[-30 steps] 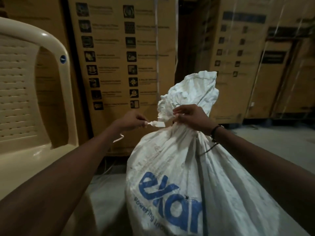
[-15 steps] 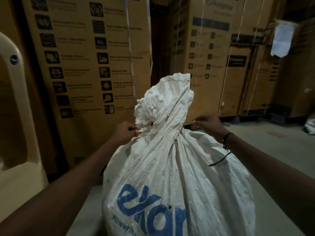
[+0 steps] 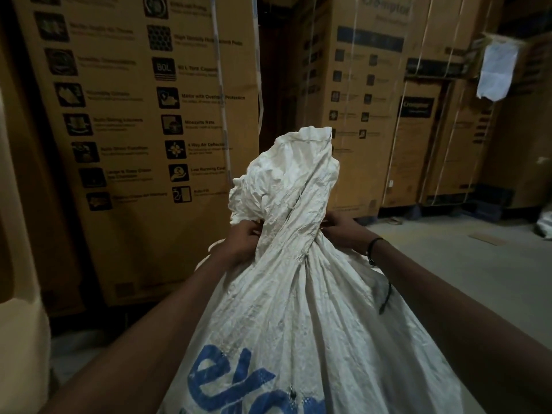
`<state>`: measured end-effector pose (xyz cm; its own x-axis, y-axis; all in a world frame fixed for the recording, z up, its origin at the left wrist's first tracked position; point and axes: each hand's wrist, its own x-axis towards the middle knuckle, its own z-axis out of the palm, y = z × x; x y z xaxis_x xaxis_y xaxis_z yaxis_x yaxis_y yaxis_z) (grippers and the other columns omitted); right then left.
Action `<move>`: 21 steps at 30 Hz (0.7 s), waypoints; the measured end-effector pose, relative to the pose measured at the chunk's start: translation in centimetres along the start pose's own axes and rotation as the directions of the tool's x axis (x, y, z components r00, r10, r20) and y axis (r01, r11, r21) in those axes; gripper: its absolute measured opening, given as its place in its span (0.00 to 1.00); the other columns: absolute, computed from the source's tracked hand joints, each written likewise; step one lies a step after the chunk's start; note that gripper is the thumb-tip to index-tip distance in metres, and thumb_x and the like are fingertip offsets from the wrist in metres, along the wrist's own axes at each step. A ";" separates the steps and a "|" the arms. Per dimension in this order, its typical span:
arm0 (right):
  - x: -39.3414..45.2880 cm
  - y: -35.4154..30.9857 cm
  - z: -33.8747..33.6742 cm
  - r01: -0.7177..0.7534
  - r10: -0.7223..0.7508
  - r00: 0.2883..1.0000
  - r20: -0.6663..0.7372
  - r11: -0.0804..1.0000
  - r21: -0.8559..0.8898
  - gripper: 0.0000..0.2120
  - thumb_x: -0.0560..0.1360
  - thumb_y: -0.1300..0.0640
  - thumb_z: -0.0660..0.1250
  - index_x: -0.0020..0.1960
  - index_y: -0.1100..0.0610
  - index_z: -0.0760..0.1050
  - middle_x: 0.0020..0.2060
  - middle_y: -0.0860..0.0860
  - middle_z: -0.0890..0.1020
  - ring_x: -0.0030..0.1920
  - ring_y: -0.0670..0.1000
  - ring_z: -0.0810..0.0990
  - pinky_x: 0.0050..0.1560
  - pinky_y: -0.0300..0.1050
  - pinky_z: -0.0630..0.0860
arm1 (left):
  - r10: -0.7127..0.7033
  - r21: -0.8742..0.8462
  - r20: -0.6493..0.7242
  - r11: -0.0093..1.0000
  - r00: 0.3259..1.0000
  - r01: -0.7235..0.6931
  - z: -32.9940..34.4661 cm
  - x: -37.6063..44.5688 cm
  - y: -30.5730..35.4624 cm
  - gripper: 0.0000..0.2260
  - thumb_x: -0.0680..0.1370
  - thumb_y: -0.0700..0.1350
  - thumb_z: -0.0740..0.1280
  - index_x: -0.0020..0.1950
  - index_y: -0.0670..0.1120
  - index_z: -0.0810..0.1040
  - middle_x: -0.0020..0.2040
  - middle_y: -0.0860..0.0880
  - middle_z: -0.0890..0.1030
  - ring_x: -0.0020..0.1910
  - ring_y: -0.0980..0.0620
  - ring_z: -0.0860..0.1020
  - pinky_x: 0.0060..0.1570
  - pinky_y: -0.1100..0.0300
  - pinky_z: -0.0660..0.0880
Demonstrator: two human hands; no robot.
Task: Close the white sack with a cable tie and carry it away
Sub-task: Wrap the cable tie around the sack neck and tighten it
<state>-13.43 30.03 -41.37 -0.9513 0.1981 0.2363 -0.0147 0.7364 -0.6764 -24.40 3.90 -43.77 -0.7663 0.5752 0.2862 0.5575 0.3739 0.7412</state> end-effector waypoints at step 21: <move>-1.9 -0.5 -1.5 -0.013 0.018 0.996 -0.093 0.998 0.056 0.17 0.85 0.67 0.66 0.40 0.55 0.82 0.30 0.48 0.78 0.29 0.45 0.74 0.39 0.43 0.71 | 0.123 0.652 0.194 0.726 0.973 -0.222 -2.9 -1.8 0.2 0.04 0.88 0.47 0.56 0.55 0.49 0.67 0.44 0.51 0.74 0.43 0.49 0.71 0.46 0.53 0.64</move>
<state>-11.14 30.25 -40.41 -0.9187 0.2705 0.2878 -0.0197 0.6963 -0.7175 -23.86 0.81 -42.38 -0.6153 0.7468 0.2525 0.7823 0.6179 0.0787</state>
